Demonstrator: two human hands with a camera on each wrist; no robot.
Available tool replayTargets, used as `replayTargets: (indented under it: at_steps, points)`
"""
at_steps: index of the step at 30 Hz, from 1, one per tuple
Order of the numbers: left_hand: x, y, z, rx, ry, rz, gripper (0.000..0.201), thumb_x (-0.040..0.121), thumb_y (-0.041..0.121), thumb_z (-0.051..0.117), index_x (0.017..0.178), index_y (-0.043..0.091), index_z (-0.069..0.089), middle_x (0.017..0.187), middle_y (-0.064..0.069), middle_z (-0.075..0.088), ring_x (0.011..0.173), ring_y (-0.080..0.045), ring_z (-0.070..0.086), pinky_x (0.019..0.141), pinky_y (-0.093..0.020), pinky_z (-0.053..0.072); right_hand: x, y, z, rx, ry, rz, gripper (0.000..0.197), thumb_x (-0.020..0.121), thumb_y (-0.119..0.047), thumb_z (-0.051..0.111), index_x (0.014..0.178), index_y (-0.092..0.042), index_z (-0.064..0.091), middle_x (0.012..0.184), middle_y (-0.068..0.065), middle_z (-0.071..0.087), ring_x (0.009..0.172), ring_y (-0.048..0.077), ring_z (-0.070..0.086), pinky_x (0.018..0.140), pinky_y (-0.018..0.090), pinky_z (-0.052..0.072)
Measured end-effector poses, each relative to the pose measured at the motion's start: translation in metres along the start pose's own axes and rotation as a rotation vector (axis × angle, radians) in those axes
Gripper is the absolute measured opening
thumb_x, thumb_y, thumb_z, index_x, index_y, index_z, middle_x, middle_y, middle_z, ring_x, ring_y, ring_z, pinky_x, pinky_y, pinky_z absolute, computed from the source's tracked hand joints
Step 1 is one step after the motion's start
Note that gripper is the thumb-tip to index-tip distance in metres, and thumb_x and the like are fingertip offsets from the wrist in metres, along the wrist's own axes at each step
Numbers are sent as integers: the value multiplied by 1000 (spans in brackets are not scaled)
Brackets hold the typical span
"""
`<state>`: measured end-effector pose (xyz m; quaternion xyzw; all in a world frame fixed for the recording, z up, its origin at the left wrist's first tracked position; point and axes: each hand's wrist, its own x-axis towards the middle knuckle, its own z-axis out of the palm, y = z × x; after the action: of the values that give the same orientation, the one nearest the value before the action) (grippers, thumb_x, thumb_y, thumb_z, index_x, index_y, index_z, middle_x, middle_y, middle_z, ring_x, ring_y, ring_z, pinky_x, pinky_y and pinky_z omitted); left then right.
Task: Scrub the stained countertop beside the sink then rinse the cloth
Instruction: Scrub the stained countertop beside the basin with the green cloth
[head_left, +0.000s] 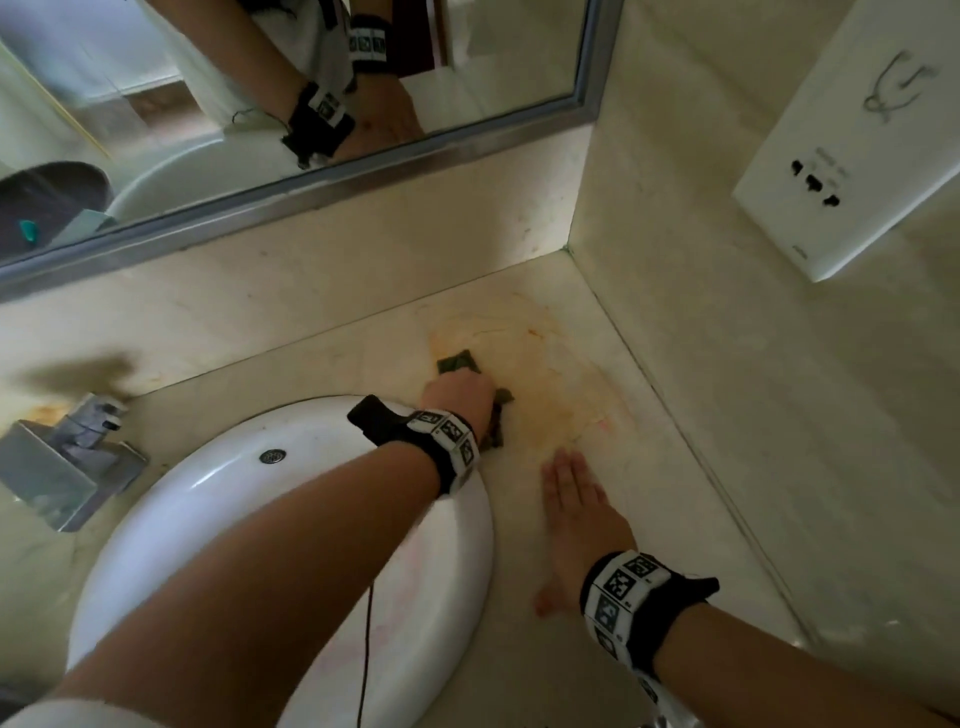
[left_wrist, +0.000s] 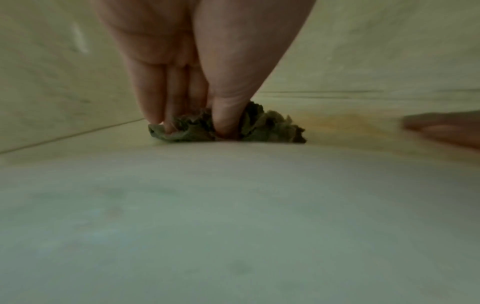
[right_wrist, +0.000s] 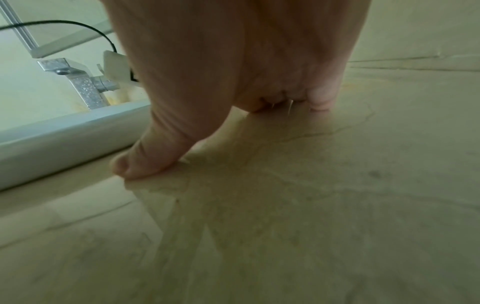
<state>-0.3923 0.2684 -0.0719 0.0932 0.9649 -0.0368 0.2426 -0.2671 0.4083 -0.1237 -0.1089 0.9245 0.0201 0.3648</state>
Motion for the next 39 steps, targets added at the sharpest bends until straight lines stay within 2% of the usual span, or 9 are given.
replayTargets:
  at_steps: [4, 7, 9, 15, 20, 23, 25, 29, 39]
  points:
    - [9, -39, -6, 24, -10, -128, 26, 100, 12, 42, 108, 1, 64, 110, -14, 67, 101, -30, 64, 82, -36, 51, 1, 0, -1, -6, -3, -9, 155, 56, -67, 78, 129, -3, -43, 150, 20, -38, 142, 37, -29, 121, 45, -3]
    - [6, -32, -5, -11, -29, -132, 28, 100, 17, 45, 108, 1, 66, 111, -14, 66, 102, -29, 64, 83, -35, 51, -1, -2, -2, -10, -26, -2, 155, 55, -67, 78, 128, -3, -43, 149, 20, -40, 142, 37, -30, 121, 46, -3]
    - [1, -22, -2, -13, -29, -104, 28, 101, 19, 44, 107, 4, 66, 111, -12, 66, 101, -27, 64, 82, -34, 51, 0, -2, -3, -22, -40, 4, 155, 56, -67, 78, 127, -3, -43, 148, 20, -41, 141, 37, -31, 121, 47, -3]
    - [-33, 30, 20, 40, -90, 79, 23, 99, 9, 44, 107, 5, 66, 115, -12, 63, 102, -28, 63, 75, -34, 49, 2, -4, -6, -53, -69, 31, 154, 56, -68, 76, 128, -5, -44, 149, 20, -40, 141, 39, -31, 119, 47, -4]
    - [-55, 65, 30, 24, -200, 154, 30, 101, 9, 41, 122, 4, 62, 144, -19, 44, 119, -34, 54, 90, -41, 49, 4, -2, -5, -54, -74, -11, 151, 55, -68, 76, 145, -12, -31, 145, 18, -46, 139, 38, -34, 119, 48, -4]
    - [-48, 60, 26, 64, -139, 190, 26, 99, 7, 44, 114, 5, 65, 136, -16, 53, 108, -30, 60, 78, -37, 50, 4, -1, -6, -49, -67, -11, 151, 55, -67, 77, 146, -12, -29, 145, 17, -46, 140, 37, -34, 119, 47, -5]
    - [-39, 55, 21, 70, -91, 202, 26, 99, 7, 43, 110, 5, 66, 131, -15, 56, 104, -30, 62, 76, -36, 50, 2, -1, -7, -54, -57, -3, 152, 56, -66, 77, 144, -8, -32, 149, 18, -41, 141, 37, -31, 120, 45, -4]
    - [-12, 37, 9, 60, -49, 137, 25, 99, 9, 43, 111, 7, 65, 119, -11, 61, 103, -30, 62, 76, -36, 48, -2, -1, -7, -25, -29, 13, 153, 57, -65, 78, 127, -4, -44, 150, 19, -39, 142, 37, -29, 121, 44, -5]
    - [19, -44, 3, 7, 11, -153, 24, 97, 7, 44, 105, 3, 67, 107, -12, 67, 98, -29, 65, 77, -35, 51, -2, -3, -5, -18, -25, 8, 152, 58, -70, 74, 130, -2, -41, 148, 20, -42, 140, 37, -33, 121, 46, -5]
